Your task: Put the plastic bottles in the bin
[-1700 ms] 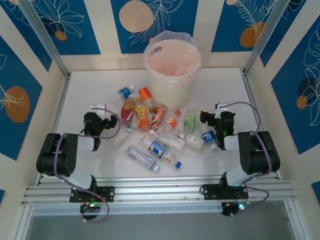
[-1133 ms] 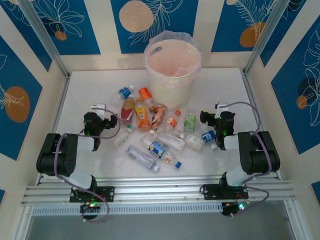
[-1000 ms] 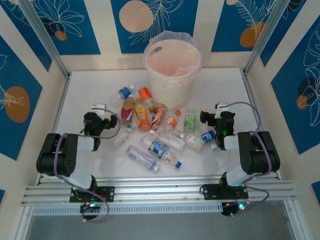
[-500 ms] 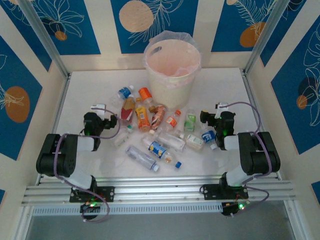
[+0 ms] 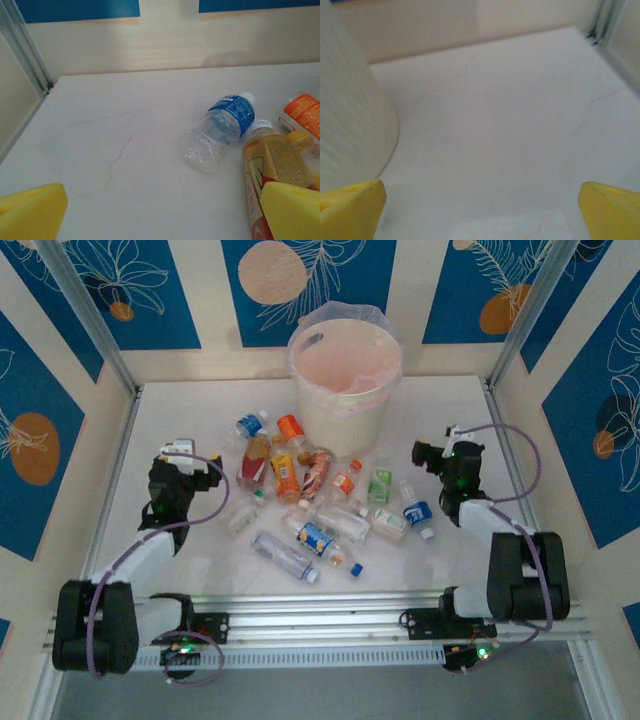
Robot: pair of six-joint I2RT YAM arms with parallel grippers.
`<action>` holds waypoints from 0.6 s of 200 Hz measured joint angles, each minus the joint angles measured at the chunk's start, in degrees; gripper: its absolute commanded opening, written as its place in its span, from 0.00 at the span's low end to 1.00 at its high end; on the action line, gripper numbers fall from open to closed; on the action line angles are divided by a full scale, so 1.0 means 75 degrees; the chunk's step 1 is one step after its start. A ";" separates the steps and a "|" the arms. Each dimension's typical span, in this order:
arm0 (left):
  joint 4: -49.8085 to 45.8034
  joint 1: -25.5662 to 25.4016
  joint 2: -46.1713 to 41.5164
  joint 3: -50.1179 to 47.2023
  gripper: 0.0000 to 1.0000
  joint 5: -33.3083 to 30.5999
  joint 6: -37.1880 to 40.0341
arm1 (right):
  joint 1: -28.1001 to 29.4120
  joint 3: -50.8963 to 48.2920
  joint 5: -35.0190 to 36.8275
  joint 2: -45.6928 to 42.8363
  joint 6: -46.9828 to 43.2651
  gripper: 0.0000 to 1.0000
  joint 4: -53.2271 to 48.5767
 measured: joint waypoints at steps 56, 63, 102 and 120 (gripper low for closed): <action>-0.2072 0.0000 -0.1309 0.0720 0.99 0.0248 -0.0720 | 0.0131 0.2704 0.0289 -0.0341 0.1011 0.99 -0.4762; -0.2247 0.0000 -0.1413 0.0764 1.00 0.0294 -0.0833 | 0.0245 0.2894 0.0321 -0.0318 0.1119 0.99 -0.5289; -0.2987 0.0000 -0.1547 0.0903 0.99 0.0595 -0.1265 | 0.1064 0.3322 0.0134 -0.0289 0.1580 0.99 -0.7810; -0.3153 0.0000 -0.1510 0.0959 0.99 0.0764 -0.1378 | 0.1107 0.3316 -0.0114 -0.0347 0.1696 0.99 -0.8553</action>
